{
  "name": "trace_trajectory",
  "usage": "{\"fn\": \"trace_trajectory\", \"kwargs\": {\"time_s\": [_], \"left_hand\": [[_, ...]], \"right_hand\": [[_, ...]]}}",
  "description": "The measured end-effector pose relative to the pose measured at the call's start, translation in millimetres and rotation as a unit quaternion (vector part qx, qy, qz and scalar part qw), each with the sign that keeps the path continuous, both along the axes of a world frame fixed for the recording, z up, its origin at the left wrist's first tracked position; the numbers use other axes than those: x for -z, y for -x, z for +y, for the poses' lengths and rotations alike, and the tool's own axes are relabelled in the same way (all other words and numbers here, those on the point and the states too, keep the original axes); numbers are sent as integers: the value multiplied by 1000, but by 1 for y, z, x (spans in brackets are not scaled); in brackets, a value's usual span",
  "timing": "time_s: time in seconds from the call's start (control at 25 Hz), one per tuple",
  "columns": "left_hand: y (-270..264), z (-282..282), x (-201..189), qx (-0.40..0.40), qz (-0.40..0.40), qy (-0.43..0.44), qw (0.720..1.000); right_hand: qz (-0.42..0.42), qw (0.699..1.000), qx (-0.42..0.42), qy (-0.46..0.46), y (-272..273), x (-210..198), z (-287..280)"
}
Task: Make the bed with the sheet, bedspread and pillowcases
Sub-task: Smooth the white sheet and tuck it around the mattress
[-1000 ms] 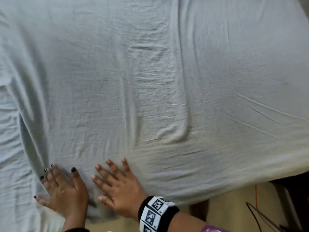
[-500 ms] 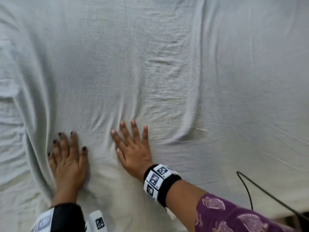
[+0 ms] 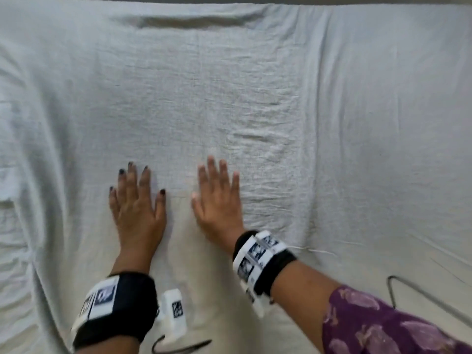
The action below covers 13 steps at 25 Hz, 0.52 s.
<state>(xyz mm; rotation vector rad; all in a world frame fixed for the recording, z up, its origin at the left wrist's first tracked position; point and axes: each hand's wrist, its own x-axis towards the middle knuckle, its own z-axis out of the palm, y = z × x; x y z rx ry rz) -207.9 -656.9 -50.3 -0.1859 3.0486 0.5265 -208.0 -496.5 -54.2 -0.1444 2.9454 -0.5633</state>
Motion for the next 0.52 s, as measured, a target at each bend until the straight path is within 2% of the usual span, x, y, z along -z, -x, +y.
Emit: {"fn": "trace_trajectory", "kwargs": {"time_s": [0.12, 0.2, 0.36, 0.52], "left_hand": [[59, 24, 13, 74, 15, 13, 997], [76, 21, 27, 87, -3, 28, 996], [76, -18, 39, 65, 10, 59, 996], [75, -38, 31, 41, 1, 36, 998]], "right_hand": [[-64, 996, 26, -51, 56, 9, 33], [-81, 993, 16, -83, 67, 17, 32], [-55, 992, -39, -106, 57, 23, -7], [-62, 988, -106, -98, 55, 13, -50]]}}
